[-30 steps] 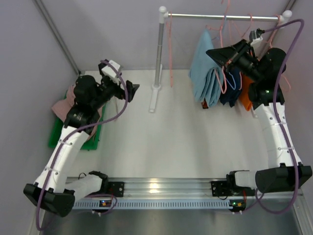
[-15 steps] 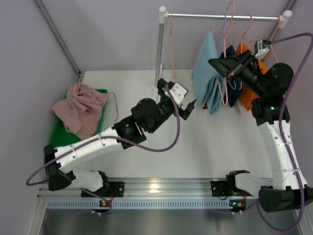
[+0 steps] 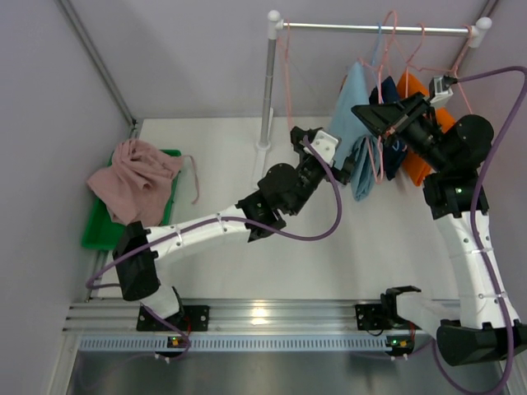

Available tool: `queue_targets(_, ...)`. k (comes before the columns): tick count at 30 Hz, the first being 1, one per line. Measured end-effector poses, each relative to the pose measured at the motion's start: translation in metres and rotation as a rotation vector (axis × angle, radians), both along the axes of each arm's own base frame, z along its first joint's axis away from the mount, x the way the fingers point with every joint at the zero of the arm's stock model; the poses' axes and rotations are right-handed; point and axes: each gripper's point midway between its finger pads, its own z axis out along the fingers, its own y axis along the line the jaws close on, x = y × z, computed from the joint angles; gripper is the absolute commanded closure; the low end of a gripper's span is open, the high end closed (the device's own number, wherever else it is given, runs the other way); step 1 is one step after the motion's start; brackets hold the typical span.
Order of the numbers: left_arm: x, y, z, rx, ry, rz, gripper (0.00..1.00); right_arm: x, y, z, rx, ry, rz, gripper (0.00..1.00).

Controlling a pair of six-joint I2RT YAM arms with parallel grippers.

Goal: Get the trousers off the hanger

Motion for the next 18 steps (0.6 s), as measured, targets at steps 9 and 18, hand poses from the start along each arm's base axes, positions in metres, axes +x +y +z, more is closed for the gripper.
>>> queue_targets(9, 0.004, -0.009, 0.011, -0.085, -0.007, -0.002, 0.01, 0.006, 0.001, -0.015, 0.023, 0.064, 0.004, 1.00)
queue_targets(18, 0.014, -0.025, 0.011, -0.122, 0.017, 0.004, 0.05, 0.006, 0.001, -0.014, 0.036, 0.075, 0.008, 1.00)
